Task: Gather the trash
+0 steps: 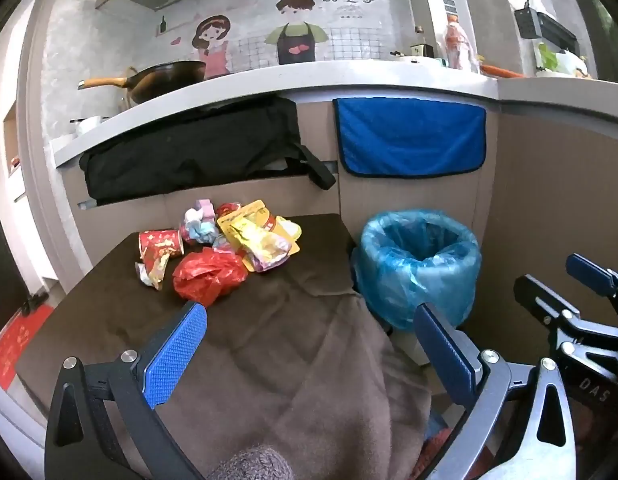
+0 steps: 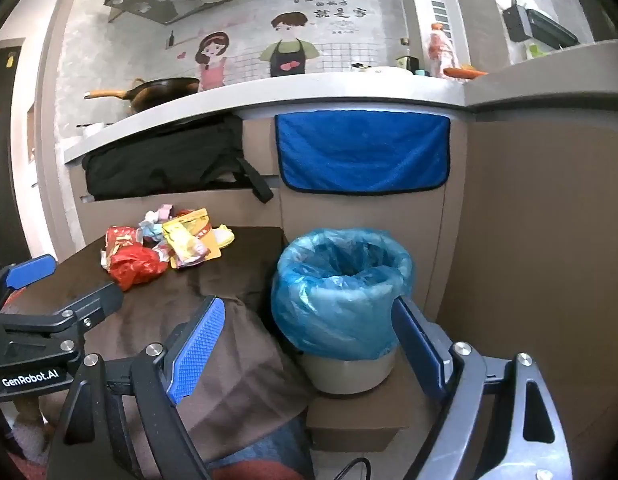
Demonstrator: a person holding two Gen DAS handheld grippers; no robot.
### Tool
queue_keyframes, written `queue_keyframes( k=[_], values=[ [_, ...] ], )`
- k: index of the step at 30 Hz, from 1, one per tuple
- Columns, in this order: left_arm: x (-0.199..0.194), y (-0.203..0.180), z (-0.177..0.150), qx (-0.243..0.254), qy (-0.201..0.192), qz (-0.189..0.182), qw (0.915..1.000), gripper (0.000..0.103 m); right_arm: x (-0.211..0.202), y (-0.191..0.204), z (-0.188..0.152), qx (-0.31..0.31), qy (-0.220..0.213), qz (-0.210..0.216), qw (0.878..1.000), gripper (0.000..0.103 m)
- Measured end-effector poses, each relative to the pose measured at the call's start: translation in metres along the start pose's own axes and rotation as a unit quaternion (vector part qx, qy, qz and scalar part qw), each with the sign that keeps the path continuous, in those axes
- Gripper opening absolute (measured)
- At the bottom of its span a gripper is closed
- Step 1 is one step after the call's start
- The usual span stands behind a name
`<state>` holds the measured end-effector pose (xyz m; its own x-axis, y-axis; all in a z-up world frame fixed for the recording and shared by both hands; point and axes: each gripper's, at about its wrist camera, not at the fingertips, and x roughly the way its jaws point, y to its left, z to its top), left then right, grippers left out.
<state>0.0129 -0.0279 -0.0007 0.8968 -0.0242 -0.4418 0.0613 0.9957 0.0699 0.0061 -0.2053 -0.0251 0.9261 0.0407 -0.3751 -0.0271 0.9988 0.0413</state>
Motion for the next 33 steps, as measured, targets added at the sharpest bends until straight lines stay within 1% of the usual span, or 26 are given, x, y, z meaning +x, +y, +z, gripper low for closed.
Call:
queue_keyframes(
  k=[13,33],
  values=[
    [0.0061,-0.0016,-0.0043,0.002,0.006,0.003,1.0,0.102,0.0021,-0.0087,-0.0001,0.01,0.002,-0.008,1.0,0.083],
    [0.0056,0.0013,-0.0046,0.003,0.006,0.002,1.0,0.102,0.0033,-0.0088,-0.0033,0.008,0.007,-0.01,1.0,0.083]
  ],
)
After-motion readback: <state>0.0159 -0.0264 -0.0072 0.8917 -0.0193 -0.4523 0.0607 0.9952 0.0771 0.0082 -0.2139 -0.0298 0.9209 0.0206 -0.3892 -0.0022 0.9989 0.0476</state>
